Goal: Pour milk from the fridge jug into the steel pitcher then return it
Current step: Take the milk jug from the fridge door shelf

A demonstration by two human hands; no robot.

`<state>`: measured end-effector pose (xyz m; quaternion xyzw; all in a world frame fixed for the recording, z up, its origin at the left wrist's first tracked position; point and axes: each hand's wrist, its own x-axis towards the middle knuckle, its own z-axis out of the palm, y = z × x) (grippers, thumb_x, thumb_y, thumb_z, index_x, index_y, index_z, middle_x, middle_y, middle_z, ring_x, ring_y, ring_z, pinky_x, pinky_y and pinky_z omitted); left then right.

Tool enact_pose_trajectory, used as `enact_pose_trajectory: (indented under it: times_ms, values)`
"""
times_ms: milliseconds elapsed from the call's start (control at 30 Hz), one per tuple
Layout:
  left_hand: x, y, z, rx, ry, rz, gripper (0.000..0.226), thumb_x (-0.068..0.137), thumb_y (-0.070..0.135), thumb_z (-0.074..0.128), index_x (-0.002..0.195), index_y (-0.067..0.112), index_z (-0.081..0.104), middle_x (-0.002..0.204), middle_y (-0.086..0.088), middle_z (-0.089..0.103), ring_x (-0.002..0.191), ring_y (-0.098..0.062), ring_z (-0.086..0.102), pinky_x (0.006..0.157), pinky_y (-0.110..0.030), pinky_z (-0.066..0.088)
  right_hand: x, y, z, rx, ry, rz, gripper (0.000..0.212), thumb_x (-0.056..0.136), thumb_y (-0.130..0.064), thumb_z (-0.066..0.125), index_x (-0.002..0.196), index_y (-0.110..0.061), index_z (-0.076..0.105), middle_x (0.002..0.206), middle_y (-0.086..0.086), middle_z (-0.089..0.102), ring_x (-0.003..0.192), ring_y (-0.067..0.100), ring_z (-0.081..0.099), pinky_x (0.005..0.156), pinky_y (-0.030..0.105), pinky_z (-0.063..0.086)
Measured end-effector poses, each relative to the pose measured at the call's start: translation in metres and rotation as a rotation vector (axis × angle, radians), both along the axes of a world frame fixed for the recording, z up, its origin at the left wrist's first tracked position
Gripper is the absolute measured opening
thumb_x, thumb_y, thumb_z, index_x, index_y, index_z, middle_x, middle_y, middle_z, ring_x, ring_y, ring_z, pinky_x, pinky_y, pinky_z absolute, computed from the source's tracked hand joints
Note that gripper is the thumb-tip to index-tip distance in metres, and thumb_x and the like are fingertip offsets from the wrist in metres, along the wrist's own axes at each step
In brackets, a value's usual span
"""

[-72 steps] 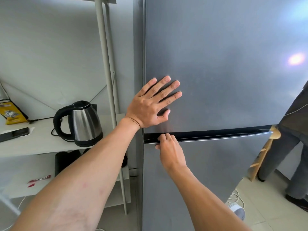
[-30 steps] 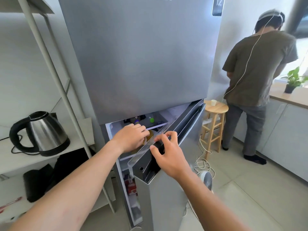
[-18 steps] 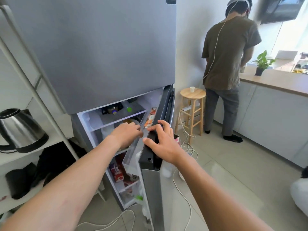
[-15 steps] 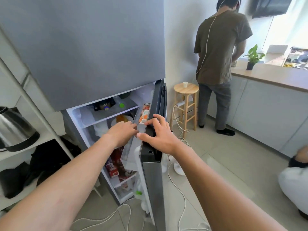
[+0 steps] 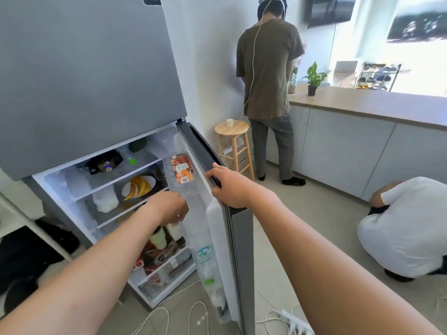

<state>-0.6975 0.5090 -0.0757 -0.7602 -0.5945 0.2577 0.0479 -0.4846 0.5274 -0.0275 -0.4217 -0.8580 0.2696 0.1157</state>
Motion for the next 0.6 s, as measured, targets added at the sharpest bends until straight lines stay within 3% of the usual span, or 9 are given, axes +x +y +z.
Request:
enact_pose_trajectory:
  times_ms: [200,300,400,500,600]
  values:
    - [0.042,0.017,-0.006,0.055,-0.084,-0.03,0.022,0.089,0.015,0.063,0.106,0.025,0.073,0.11,0.004,0.071,0.101,-0.018,0.066,0.085,-0.03,0.055,0.045,0.007,0.001,0.211,-0.045,-0.136,0.038,0.1,-0.015,0.048,0.138,-0.014,0.044,0.137,0.007,0.052,0.117,0.029,0.054,0.095,0.044,0.049]
    - [0.062,0.024,-0.009,0.084,-0.131,-0.031,0.02,0.09,0.019,0.063,0.106,0.026,0.072,0.11,0.004,0.072,0.1,-0.018,0.066,0.084,-0.031,0.054,0.063,0.013,-0.01,0.393,-0.09,-0.224,0.03,0.096,-0.007,0.053,0.125,-0.012,0.055,0.124,0.003,0.06,0.114,0.026,0.051,0.087,0.041,0.053]
    - [0.08,0.033,-0.014,0.107,-0.199,-0.02,0.016,0.088,0.024,0.065,0.103,0.025,0.072,0.106,0.003,0.072,0.097,-0.02,0.067,0.084,-0.035,0.055,0.079,0.022,-0.015,0.606,-0.203,-0.327,0.029,0.091,-0.003,0.056,0.117,-0.015,0.06,0.113,0.0,0.065,0.107,0.025,0.046,0.086,0.034,0.039]
    - [0.096,0.039,-0.018,0.157,-0.257,-0.019,0.014,0.088,0.027,0.067,0.101,0.024,0.072,0.105,0.002,0.073,0.095,-0.021,0.068,0.084,-0.037,0.056,0.088,0.029,-0.013,0.647,-0.245,-0.371,0.027,0.089,0.001,0.052,0.11,-0.013,0.061,0.108,0.002,0.065,0.104,0.026,0.046,0.086,0.034,0.037]
    - [0.109,0.045,-0.022,0.18,-0.291,0.002,0.012,0.087,0.027,0.069,0.097,0.022,0.072,0.103,-0.001,0.072,0.095,-0.025,0.067,0.08,-0.035,0.055,0.093,0.037,-0.009,0.623,-0.276,-0.399,0.017,0.095,-0.019,0.049,0.106,-0.012,0.061,0.106,0.002,0.065,0.103,0.026,0.048,0.086,0.035,0.037]
